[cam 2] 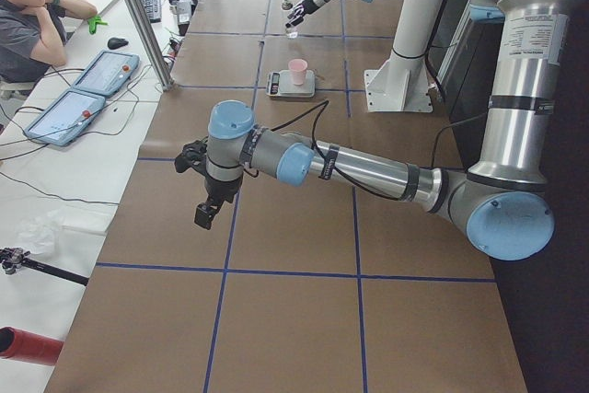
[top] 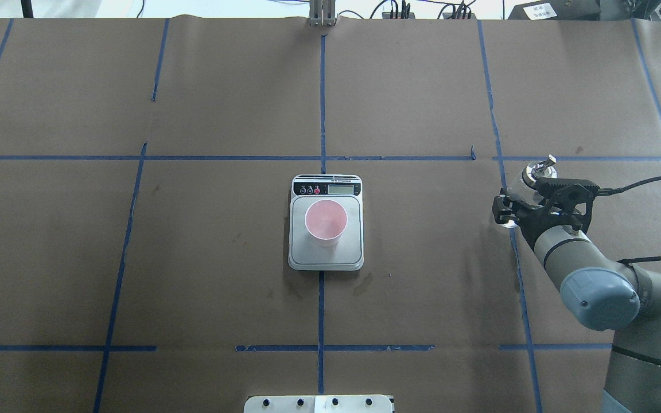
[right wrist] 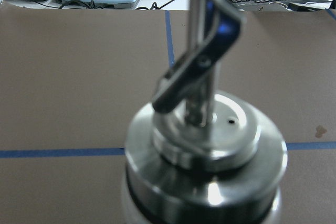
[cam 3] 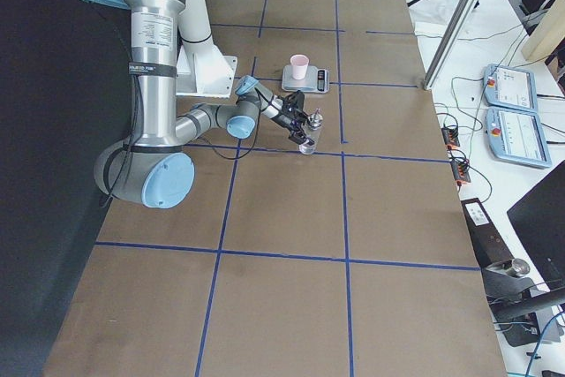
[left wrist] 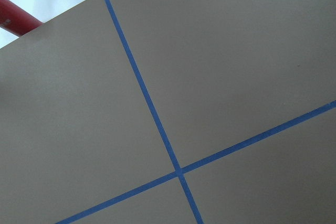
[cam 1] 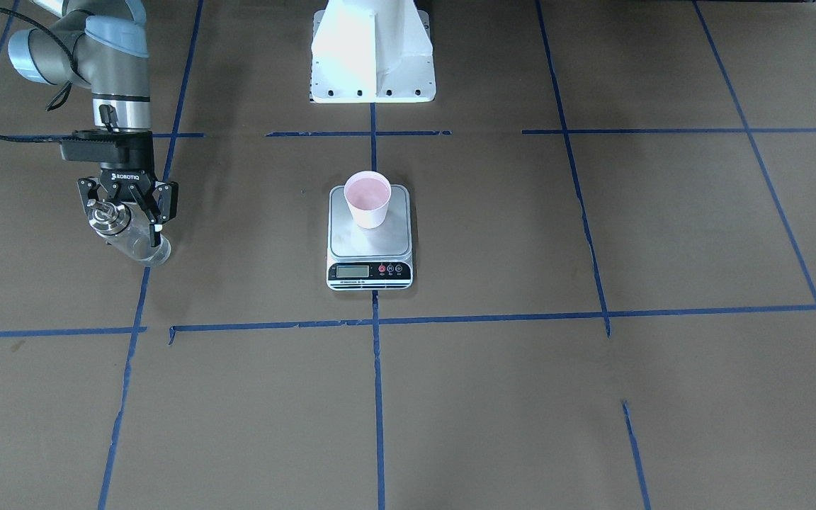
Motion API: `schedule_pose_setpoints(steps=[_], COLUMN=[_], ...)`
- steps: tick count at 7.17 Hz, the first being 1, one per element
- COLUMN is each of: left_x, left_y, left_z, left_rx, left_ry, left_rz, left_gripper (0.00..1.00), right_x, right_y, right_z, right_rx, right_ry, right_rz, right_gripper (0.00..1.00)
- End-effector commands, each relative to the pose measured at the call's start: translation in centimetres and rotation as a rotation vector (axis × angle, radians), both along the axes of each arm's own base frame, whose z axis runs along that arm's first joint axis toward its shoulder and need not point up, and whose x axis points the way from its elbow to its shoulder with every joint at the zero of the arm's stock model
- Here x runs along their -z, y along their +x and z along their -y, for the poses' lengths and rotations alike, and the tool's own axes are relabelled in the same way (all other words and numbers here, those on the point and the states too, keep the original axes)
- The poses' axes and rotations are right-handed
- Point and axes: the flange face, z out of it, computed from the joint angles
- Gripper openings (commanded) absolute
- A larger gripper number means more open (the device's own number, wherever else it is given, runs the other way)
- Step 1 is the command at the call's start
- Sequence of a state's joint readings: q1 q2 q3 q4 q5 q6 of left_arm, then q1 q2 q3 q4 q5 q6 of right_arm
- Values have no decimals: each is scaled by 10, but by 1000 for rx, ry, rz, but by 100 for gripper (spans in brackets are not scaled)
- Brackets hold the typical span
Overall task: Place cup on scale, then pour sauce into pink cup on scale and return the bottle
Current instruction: 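Lower the dispenser with the right gripper onto its original spot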
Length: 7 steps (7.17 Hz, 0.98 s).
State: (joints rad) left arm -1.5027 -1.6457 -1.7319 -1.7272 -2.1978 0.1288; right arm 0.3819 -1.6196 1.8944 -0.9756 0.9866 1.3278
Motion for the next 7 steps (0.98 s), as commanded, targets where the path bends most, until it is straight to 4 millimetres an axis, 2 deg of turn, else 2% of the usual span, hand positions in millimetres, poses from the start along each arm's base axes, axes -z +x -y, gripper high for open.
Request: schedule_pose_setpoints(steps=[1, 3, 5, 6, 7], left_x=[1, 2, 1, 1, 1], left_y=[0, 0, 0, 0, 0], left_z=[1, 1, 1, 1, 1], left_rx=[0, 0, 0, 0, 0], left_ry=[2, 5, 3, 3, 3], left_rz=[1, 1, 1, 1, 1], left_gripper=[100, 100, 100, 100, 100], right_x=[-4, -3, -3, -2, -2], right_y=[-1, -1, -1, -1, -1], right_z=[0, 0, 0, 0, -1], right_rx=[5, 5, 5, 5, 5], right_ry=[-2, 0, 0, 0, 1], right_rz=[-10, -8, -8, -7, -5], right_gripper=[43, 58, 91, 99, 99])
